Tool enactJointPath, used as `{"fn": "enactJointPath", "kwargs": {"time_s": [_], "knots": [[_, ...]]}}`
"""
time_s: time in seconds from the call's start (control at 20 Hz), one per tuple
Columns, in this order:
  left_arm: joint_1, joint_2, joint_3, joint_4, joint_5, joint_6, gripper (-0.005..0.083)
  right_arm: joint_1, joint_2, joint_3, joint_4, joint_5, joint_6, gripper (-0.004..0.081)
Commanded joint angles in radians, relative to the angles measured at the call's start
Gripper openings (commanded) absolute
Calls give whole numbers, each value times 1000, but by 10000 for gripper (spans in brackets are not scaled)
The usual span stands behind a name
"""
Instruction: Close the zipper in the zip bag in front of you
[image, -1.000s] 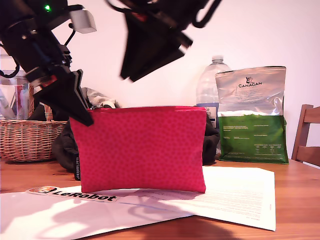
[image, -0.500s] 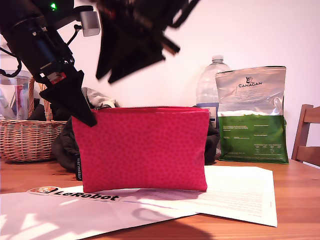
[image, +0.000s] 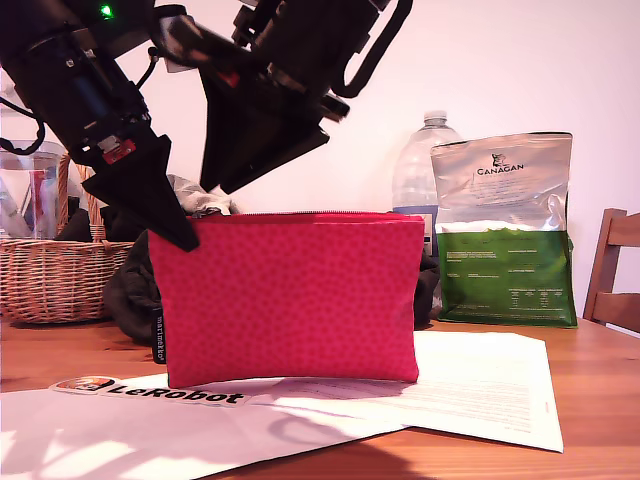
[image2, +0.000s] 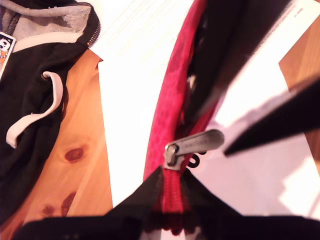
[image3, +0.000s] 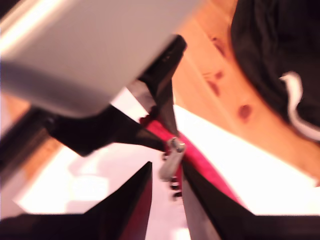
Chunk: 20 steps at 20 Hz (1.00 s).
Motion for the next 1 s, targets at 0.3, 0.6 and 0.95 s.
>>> {"fn": "enactJointPath", "kwargs": {"time_s": [0.3, 0.6, 0.95], "knots": [[26, 3, 0, -3, 46, -13, -22, 74, 23, -1, -22, 78, -463, 182], [50, 3, 0, -29, 109, 1, -22, 74, 23, -1, -24, 143, -597, 176], [52, 3, 1, -36, 145, 6, -22, 74, 23, -1, 50, 93, -712, 174]]}}
